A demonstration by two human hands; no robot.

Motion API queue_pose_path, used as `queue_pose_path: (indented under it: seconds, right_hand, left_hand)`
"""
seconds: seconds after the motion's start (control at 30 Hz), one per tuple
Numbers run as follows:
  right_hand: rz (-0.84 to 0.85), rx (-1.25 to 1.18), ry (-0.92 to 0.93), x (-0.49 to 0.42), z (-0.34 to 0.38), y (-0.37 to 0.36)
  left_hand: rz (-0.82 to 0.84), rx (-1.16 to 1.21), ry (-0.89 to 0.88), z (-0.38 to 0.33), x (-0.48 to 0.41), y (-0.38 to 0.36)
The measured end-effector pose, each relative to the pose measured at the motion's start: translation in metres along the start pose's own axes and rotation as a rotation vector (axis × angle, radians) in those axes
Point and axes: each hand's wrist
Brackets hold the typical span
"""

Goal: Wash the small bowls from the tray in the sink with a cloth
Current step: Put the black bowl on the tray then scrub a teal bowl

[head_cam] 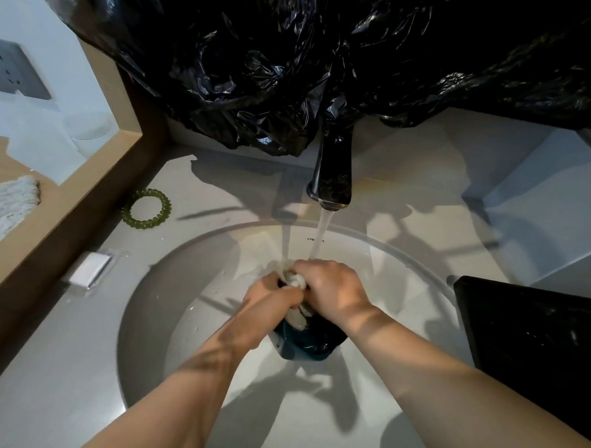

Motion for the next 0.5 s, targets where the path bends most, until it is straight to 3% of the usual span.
queue_pose_path:
  seconds: [0.2, 0.4, 0.43, 0.5]
  right_hand:
    - [-0.042, -0.350, -0.496, -0.008, -0.015, -0.008]
    - [-0.147, -1.158, -0.860, 0.015, -0.007, -0.038]
    - [-0.162, -1.139, -0.852, 0.014, -0.010, -0.039]
    - [-0.194, -0.838, -0.731, 0.011, -0.016, -0.035]
  left_hand:
    - [-0.216, 0.227, 0.014, -0.003, -0.005, 0.002]
    - [-0.264, 0.271, -0.009, -0.001, -0.004, -0.003]
    - [-0.237, 0.241, -0.024, -0.001, -0.003, -0.003]
    - [-0.154, 0.114, -0.055, -0.002, -0.002, -0.002]
Point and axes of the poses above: each hand's wrist, its own x-axis away from the middle knuckle, its own y-axis out of the back of the hand, z = x × y, and after that the axes turned 9 degrees about y, right-handed
